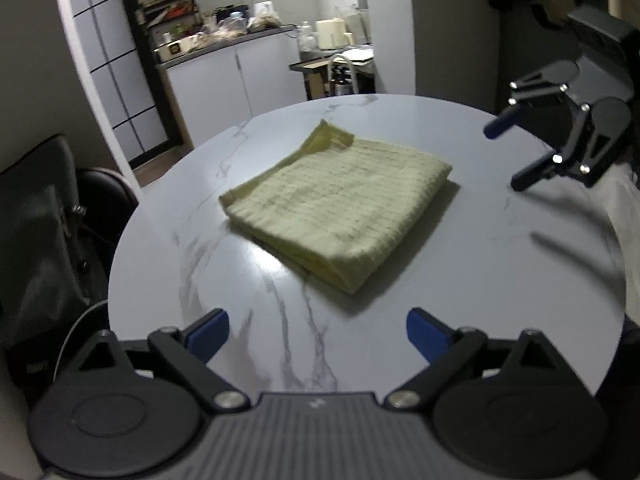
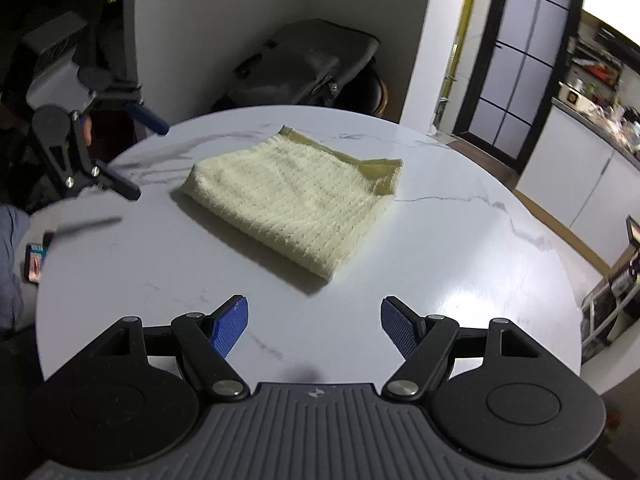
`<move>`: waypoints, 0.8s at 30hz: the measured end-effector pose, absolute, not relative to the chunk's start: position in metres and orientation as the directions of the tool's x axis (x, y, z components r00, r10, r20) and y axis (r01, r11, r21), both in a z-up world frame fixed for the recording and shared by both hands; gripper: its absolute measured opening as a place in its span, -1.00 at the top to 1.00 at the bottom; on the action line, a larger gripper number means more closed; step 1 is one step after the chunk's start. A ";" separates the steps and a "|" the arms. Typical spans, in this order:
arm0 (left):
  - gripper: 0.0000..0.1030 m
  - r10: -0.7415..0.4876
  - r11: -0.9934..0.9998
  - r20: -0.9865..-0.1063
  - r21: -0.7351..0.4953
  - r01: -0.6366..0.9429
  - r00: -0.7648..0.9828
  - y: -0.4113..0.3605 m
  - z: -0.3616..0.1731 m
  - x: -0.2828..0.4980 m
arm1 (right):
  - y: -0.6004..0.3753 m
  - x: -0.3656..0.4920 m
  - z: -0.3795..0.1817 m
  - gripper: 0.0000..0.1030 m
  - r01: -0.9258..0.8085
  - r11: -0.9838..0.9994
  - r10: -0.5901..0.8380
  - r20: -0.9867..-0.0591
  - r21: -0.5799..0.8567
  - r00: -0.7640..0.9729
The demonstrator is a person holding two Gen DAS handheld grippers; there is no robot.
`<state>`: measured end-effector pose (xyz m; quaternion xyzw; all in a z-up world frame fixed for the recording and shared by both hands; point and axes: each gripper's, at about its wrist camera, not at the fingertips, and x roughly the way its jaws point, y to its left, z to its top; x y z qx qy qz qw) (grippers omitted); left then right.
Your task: Fold towel
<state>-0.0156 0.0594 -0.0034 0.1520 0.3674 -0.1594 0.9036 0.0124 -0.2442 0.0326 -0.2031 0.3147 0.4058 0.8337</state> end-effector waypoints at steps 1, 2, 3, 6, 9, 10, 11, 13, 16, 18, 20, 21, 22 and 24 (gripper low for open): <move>-0.91 -0.170 0.906 -0.707 0.161 0.391 0.686 0.058 -0.003 -0.020 | -0.246 0.010 0.033 -0.51 -0.803 0.592 0.554 -0.688 -0.070 0.468; -0.94 -0.163 0.910 -0.700 0.165 0.380 0.695 0.057 -0.003 -0.025 | -0.247 0.009 0.033 -0.51 -0.800 0.597 0.559 -0.687 -0.056 0.465; -0.97 -0.152 0.917 -0.691 0.167 0.361 0.707 0.056 -0.002 -0.030 | -0.248 0.008 0.033 -0.51 -0.796 0.605 0.562 -0.687 -0.038 0.460; -0.99 -0.121 0.942 -0.682 0.151 0.301 0.721 0.054 -0.002 -0.037 | -0.252 0.003 0.033 -0.51 -0.774 0.633 0.563 -0.686 -0.001 0.461; -0.99 -0.082 0.959 -0.676 0.148 0.243 0.732 0.045 -0.004 -0.038 | -0.254 -0.006 0.032 -0.51 -0.754 0.657 0.551 -0.671 -0.017 0.496; -0.99 -0.066 0.961 -0.666 0.159 0.227 0.743 0.040 -0.005 -0.039 | -0.254 -0.009 0.032 -0.51 -0.751 0.660 0.546 -0.670 -0.026 0.504; -0.99 -0.059 0.962 -0.654 0.165 0.218 0.754 0.035 -0.006 -0.040 | -0.254 -0.011 0.032 -0.51 -0.749 0.661 0.546 -0.666 -0.029 0.508; -0.99 -0.068 0.962 -0.646 0.158 0.220 0.760 0.030 -0.007 -0.042 | -0.255 -0.014 0.032 -0.51 -0.734 0.678 0.540 -0.654 -0.035 0.530; -0.99 -0.043 0.967 -0.636 0.167 0.191 0.771 0.020 -0.007 -0.041 | -0.256 -0.016 0.032 -0.51 -0.725 0.689 0.546 -0.646 -0.017 0.534; -0.99 -0.009 0.977 -0.626 0.162 0.141 0.780 0.015 -0.007 -0.040 | -0.256 -0.017 0.031 -0.51 -0.722 0.691 0.543 -0.644 -0.021 0.539; -0.99 0.020 0.983 -0.617 0.156 0.097 0.786 0.014 -0.007 -0.039 | -0.256 -0.017 0.030 -0.51 -0.713 0.701 0.531 -0.646 -0.028 0.548; -0.99 0.037 0.985 -0.617 0.157 0.076 0.786 0.013 -0.008 -0.039 | -0.257 -0.016 0.029 -0.51 -0.708 0.706 0.533 -0.648 -0.015 0.544; -0.99 0.045 0.985 -0.618 0.157 0.067 0.785 0.012 -0.009 -0.038 | -0.259 -0.014 0.029 -0.51 -0.696 0.718 0.537 -0.647 0.013 0.541; -0.99 0.052 0.987 -0.621 0.152 0.055 0.782 0.009 -0.011 -0.039 | -0.261 -0.014 0.029 -0.51 -0.671 0.740 0.533 -0.638 0.035 0.555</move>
